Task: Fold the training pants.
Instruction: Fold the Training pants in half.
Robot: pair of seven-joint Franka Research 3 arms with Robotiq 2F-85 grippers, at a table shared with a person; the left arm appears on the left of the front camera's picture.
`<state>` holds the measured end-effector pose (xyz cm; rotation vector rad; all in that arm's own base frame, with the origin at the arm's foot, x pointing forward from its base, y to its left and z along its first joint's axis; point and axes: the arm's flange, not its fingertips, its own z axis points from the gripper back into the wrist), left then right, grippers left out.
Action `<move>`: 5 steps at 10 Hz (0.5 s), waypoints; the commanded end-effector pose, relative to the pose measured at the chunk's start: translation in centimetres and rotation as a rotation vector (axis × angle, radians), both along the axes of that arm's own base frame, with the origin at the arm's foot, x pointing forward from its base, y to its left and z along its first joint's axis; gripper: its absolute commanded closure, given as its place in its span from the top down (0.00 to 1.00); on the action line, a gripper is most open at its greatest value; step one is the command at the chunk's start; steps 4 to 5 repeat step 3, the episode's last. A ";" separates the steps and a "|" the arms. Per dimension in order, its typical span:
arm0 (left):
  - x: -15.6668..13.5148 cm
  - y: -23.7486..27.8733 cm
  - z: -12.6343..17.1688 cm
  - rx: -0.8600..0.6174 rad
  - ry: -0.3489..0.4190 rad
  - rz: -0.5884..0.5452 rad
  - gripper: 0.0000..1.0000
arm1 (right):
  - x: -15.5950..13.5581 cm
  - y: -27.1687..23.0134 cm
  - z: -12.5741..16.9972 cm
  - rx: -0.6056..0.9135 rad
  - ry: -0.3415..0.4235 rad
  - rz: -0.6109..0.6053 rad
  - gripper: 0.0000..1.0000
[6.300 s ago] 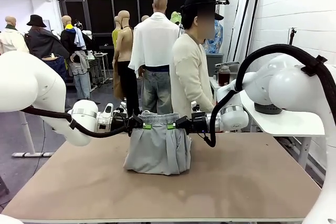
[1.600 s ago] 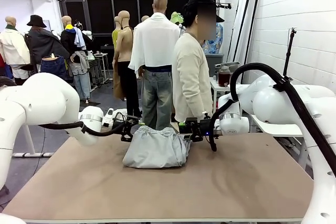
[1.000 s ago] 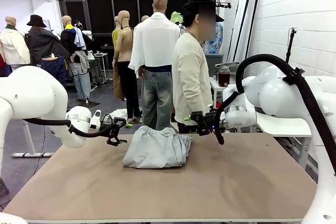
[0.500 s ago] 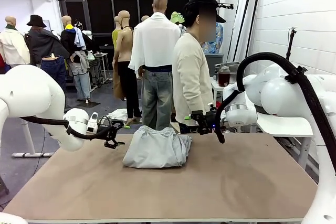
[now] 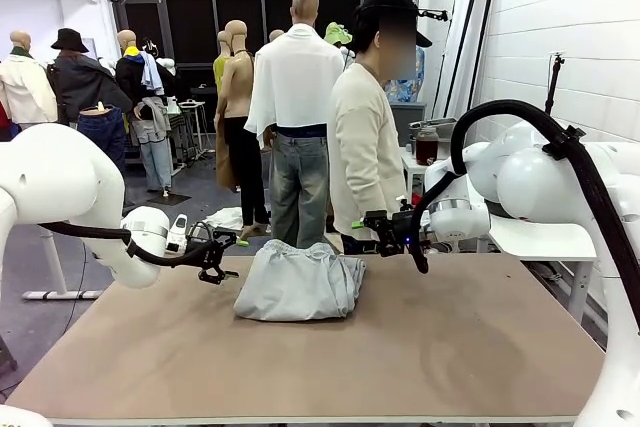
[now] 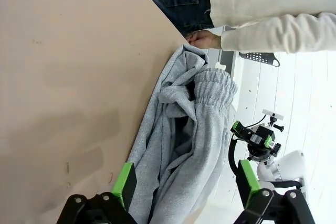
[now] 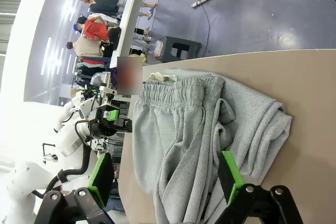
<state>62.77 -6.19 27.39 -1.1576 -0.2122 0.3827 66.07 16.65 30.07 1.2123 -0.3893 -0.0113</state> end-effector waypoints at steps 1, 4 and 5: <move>0.5 0.1 0.2 0.004 0.011 -0.004 1.00 | 0.0 0.1 0.0 0.001 0.001 -0.001 1.00; 0.5 0.1 0.2 0.004 0.011 -0.004 1.00 | 0.0 0.1 0.0 0.001 0.001 -0.001 1.00; 0.5 0.1 0.2 0.004 0.011 -0.004 1.00 | 0.0 0.1 0.0 0.001 0.001 -0.001 1.00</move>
